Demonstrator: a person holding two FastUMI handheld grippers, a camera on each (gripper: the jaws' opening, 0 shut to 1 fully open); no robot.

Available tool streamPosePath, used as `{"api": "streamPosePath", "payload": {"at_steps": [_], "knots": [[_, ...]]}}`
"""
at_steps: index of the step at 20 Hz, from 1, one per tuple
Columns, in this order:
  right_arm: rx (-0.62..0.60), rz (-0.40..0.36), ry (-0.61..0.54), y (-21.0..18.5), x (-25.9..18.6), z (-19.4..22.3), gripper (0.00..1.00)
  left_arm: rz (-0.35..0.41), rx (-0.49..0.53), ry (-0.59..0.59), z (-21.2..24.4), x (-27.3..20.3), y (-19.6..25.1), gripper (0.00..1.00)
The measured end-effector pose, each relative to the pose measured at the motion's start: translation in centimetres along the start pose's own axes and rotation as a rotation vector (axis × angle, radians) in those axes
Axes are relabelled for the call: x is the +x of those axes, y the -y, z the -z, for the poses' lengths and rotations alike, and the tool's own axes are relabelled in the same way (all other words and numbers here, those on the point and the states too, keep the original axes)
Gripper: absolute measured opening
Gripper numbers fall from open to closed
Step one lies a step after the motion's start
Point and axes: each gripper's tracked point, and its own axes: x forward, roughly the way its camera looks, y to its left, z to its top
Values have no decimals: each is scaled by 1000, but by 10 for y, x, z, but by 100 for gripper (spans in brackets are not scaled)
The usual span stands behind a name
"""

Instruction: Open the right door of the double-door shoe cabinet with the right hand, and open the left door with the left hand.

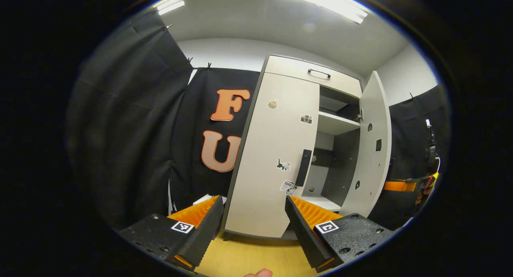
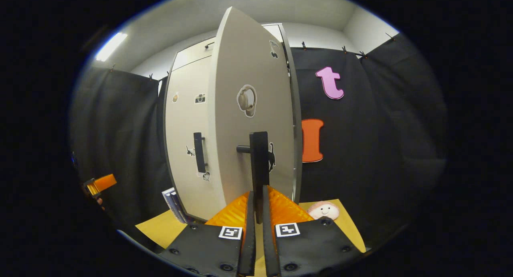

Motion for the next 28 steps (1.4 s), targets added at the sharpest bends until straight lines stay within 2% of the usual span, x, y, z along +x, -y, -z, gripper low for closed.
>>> {"api": "streamPosePath", "payload": {"at_steps": [2, 4, 7, 8, 9, 13, 16, 22, 26, 28], "knots": [[-21, 33, 6, 10, -2, 0, 12, 0, -7, 0, 1, 1, -1, 91], [1, 55, 13, 12, -3, -1, 10, 6, -22, -10, 5, 3, 2, 94], [7, 99, 22, 23, -4, -1, 10, 20, -39, -26, 11, 5, 6, 95], [2, 124, 27, 29, -4, -1, 10, 22, -39, -30, 13, 5, 7, 92], [-10, 151, 29, 36, -4, -2, 10, 24, -38, -30, 13, 6, 8, 95], [-19, 243, 37, 60, -5, -3, 10, 30, -43, -34, 17, 8, 9, 95], [22, 211, 43, 52, -1, -4, 10, 27, -44, -43, 19, 10, 9, 94], [-4, 248, 32, 57, -8, -3, 10, 60, -10, -23, 12, 39, 24, 94], [-29, 251, 58, 58, -21, -8, 10, 136, -24, -33, 17, 86, 57, 94], [-27, 251, 59, 56, -29, -8, 10, 227, -26, -30, 15, 115, 87, 94]]}}
